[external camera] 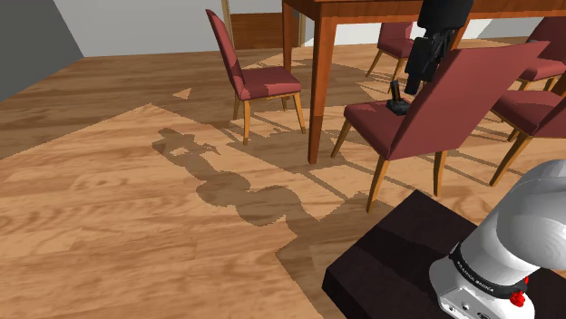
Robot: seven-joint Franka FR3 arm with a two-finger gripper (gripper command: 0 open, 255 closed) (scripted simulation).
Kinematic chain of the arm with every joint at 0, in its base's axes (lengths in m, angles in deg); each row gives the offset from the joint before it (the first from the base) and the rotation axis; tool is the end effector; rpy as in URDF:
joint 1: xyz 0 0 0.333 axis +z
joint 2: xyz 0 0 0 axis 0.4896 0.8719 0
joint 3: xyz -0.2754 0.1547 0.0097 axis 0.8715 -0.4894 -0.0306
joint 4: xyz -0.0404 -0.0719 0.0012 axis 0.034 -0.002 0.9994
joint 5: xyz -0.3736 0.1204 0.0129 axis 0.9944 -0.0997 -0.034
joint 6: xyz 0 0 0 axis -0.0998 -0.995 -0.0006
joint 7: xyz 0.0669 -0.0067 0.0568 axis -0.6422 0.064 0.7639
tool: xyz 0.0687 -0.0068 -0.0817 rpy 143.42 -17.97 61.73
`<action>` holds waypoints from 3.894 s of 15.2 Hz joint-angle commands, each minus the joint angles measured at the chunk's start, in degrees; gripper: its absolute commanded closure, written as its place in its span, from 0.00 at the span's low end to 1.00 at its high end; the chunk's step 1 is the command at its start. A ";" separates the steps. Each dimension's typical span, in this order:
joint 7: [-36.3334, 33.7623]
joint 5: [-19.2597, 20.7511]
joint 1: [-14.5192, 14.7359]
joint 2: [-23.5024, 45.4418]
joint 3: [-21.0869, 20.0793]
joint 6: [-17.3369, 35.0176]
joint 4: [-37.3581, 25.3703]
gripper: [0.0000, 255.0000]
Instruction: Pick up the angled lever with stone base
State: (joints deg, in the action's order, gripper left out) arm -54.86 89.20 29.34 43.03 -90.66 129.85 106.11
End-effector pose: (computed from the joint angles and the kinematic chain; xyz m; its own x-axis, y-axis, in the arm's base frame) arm 0.2912 0.0124 0.6226 0.9899 0.1351 -0.0440 0.1353 -0.9908 0.0019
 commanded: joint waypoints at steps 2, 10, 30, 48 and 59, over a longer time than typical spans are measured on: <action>0.49 0.63 -0.50 0.82 0.82 1.33 0.41 0.00; 4.33 4.55 -4.85 9.27 7.00 11.90 1.50 0.00; 15.07 2.28 -14.99 41.31 19.61 32.29 -12.46 0.00; 18.86 -2.59 -17.59 53.15 21.83 40.17 -16.20 1.00; 18.66 -2.00 -17.58 51.83 22.01 37.20 -17.93 1.00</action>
State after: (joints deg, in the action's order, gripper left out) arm -36.18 87.09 11.78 95.09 -68.69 167.69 88.53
